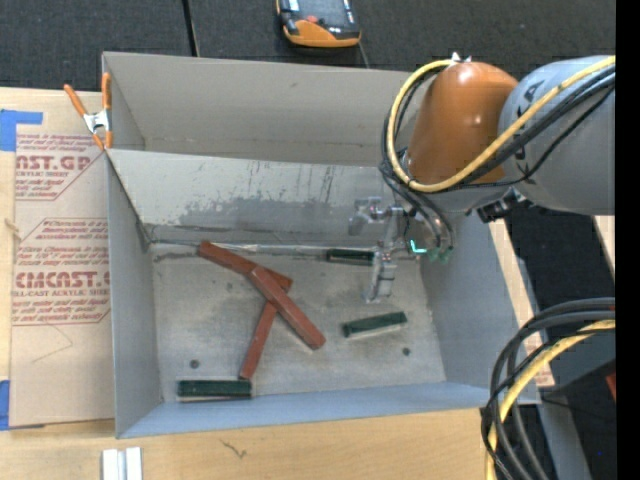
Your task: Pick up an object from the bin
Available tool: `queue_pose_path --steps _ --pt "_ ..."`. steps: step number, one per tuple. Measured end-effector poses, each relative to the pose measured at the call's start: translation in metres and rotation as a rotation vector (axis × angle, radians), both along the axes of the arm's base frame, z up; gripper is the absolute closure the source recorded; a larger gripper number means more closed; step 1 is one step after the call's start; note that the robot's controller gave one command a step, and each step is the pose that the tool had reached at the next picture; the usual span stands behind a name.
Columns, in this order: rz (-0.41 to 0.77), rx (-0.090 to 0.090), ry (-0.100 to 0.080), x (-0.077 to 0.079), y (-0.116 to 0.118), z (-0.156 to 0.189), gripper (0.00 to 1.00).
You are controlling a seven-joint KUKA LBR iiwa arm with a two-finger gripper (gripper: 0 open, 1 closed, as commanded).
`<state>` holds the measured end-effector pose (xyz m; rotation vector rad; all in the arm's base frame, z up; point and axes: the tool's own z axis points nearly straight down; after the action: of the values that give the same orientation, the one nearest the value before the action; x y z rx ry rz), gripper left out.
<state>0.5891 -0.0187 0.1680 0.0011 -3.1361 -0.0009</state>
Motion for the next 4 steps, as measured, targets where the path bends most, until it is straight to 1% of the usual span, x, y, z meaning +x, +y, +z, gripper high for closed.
queue_pose_path --steps 1,2,3,4 --pt "0.000 -0.001 -0.008 0.002 0.000 0.004 0.00" --pt "0.121 0.000 -0.011 -0.029 -0.021 -0.030 0.00" --pt "0.161 0.000 -0.003 -0.049 -0.032 -0.056 0.00" --pt "0.156 -0.001 -0.009 -0.043 -0.036 -0.035 0.00"
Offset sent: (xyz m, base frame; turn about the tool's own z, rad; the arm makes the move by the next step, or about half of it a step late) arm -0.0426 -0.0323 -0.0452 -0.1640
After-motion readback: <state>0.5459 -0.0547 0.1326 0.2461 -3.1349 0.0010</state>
